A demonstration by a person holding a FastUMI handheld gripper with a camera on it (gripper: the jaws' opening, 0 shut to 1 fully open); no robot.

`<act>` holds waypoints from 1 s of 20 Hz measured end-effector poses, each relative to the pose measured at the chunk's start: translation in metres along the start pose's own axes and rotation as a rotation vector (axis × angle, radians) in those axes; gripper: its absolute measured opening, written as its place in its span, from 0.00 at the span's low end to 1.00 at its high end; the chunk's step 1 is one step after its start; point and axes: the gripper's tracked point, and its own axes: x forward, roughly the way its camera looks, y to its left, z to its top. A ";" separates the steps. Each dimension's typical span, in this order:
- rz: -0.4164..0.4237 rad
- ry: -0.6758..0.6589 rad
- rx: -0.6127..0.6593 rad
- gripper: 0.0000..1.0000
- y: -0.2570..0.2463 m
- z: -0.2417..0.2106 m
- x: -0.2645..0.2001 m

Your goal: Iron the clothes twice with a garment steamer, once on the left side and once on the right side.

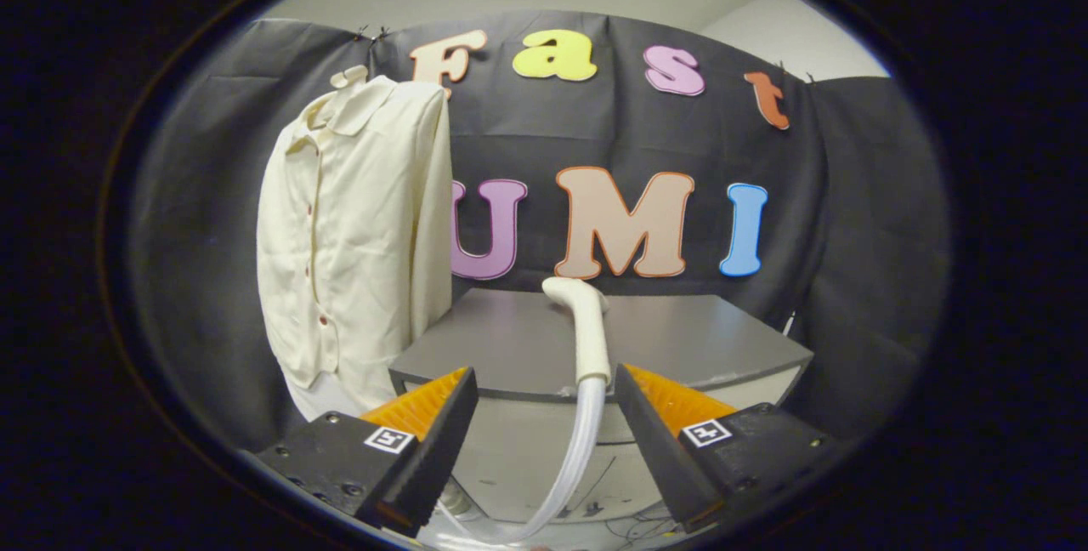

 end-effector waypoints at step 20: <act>-0.042 0.411 0.032 0.86 -0.028 0.035 0.177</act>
